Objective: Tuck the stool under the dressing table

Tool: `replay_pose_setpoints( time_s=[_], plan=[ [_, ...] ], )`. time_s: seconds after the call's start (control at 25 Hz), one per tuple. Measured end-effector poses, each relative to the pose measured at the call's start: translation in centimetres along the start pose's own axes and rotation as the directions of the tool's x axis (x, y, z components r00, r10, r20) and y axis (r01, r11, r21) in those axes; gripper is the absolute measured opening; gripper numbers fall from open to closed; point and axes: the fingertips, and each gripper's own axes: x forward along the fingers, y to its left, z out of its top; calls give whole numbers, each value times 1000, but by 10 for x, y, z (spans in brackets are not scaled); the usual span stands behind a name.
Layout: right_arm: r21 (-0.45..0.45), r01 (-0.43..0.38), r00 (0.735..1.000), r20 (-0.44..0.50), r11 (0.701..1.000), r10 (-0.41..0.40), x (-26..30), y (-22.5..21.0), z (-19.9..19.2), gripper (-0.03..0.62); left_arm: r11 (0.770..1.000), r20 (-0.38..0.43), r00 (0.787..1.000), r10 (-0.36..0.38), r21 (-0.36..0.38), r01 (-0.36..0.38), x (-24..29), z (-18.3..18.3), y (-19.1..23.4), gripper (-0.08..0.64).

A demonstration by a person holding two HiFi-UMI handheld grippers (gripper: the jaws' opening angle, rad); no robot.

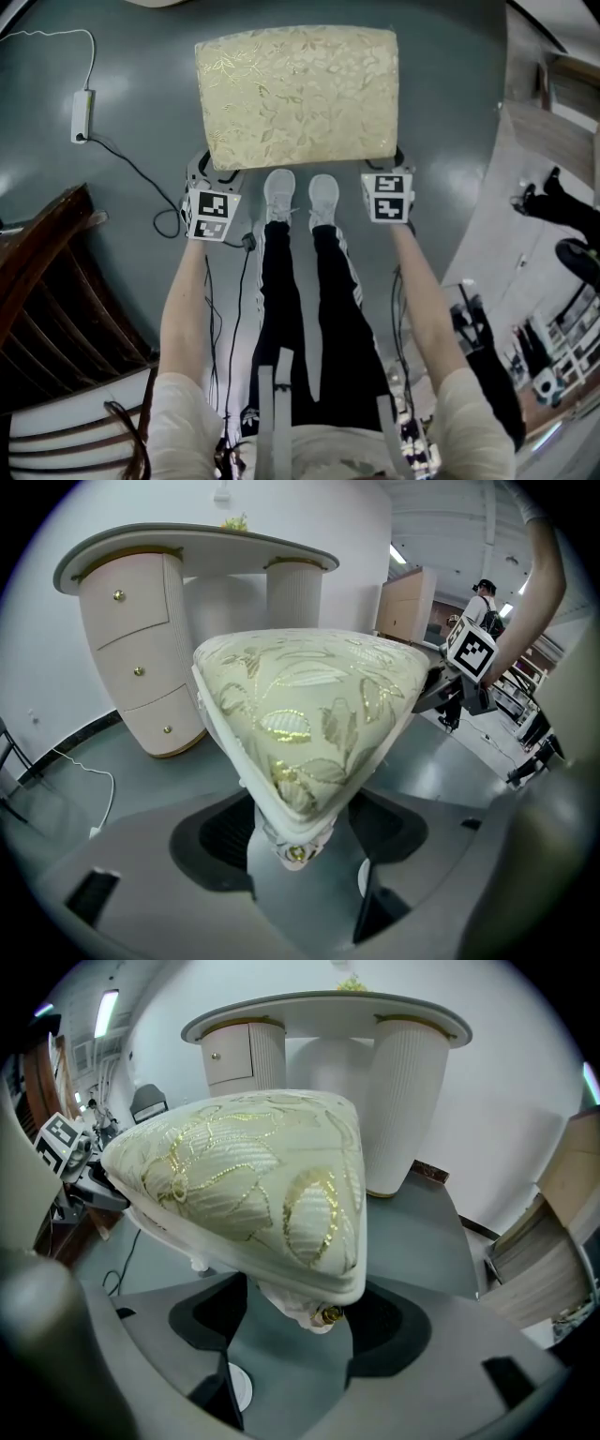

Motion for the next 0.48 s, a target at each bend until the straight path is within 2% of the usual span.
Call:
replay_pose_setpoints(
  time_s=[0.16, 0.32, 0.48],
  plan=[
    [-19, -18, 1000, 15, 1000, 19, -1, 5, -1, 326, 1000, -19, 1000, 1, -3, -1, -4, 1, 4, 315],
    [1, -14, 999, 42, 1000, 14, -3, 11, -1, 327, 999, -19, 1000, -8, 48, 9, -3, 7, 14, 311],
    [24, 7, 1000, 11, 1000, -7, -1, 15, -9, 325, 997, -47, 999, 4, 73, 0, 3, 0, 17, 308]
  ],
)
